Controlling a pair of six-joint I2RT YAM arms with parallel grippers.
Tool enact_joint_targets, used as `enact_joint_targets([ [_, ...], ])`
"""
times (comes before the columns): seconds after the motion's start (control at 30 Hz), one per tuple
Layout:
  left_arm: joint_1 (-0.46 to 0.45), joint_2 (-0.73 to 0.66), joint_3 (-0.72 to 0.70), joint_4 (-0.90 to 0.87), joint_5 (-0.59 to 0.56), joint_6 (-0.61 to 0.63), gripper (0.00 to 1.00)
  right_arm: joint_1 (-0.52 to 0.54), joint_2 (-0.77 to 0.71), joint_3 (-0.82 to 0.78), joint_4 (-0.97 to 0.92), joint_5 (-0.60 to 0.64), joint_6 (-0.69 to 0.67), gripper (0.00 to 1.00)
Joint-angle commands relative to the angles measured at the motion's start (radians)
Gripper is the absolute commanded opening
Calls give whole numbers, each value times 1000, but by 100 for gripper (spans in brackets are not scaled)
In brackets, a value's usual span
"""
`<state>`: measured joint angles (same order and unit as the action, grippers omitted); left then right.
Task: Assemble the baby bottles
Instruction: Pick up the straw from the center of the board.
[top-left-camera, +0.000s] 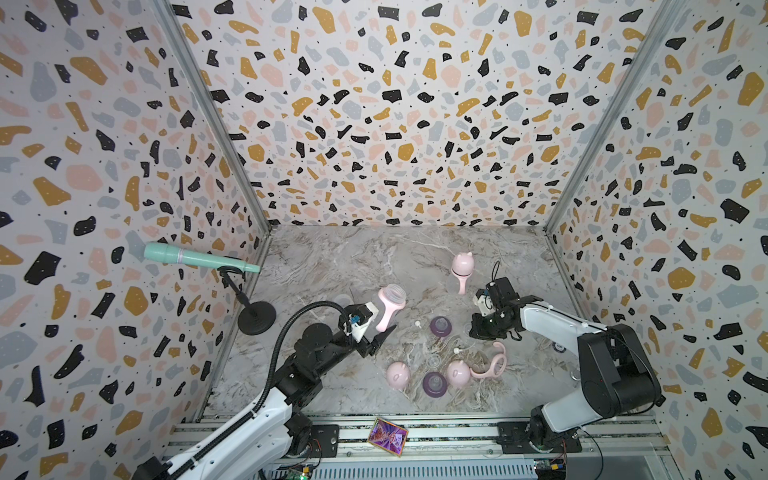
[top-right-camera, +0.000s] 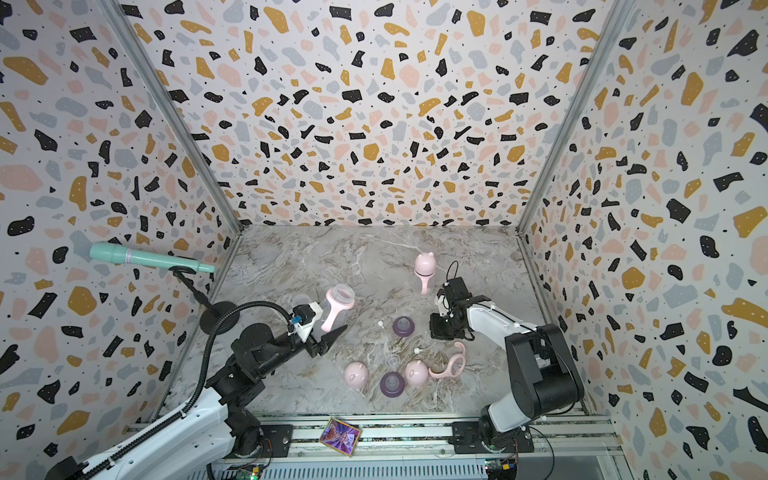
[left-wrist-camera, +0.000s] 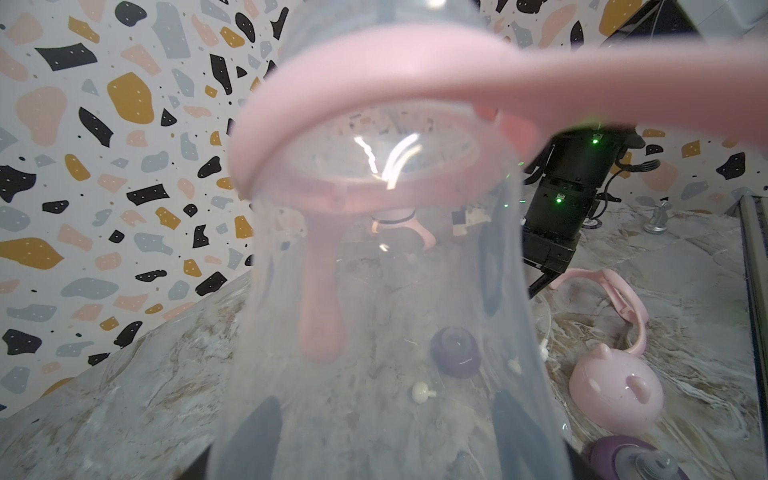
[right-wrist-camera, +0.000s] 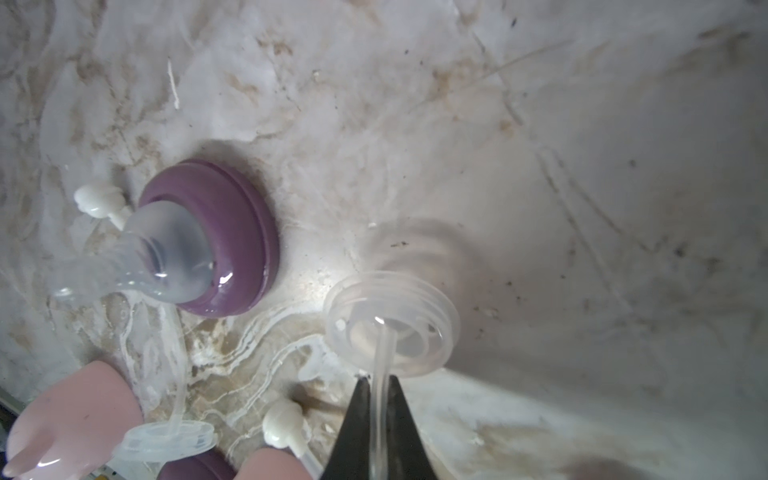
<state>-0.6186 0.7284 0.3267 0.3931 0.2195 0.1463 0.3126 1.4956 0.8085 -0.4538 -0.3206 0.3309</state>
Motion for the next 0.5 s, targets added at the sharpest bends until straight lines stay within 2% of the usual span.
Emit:
enact_joint_targets([
  [0.0,-4,-8,11,52,11,9,33,13,-104,25,-43,20,-11,7],
  [0.17,-4,-3,18,58,26,-1,33,53,-269,74,-34,1,-39,0],
  [0.33,-4,3,21,73,57,-11,33,142,-425,168,38,-107,-75,0],
  [0.47,-6,13,29,84,88,-15,32,221,-463,309,96,-158,-75,0],
])
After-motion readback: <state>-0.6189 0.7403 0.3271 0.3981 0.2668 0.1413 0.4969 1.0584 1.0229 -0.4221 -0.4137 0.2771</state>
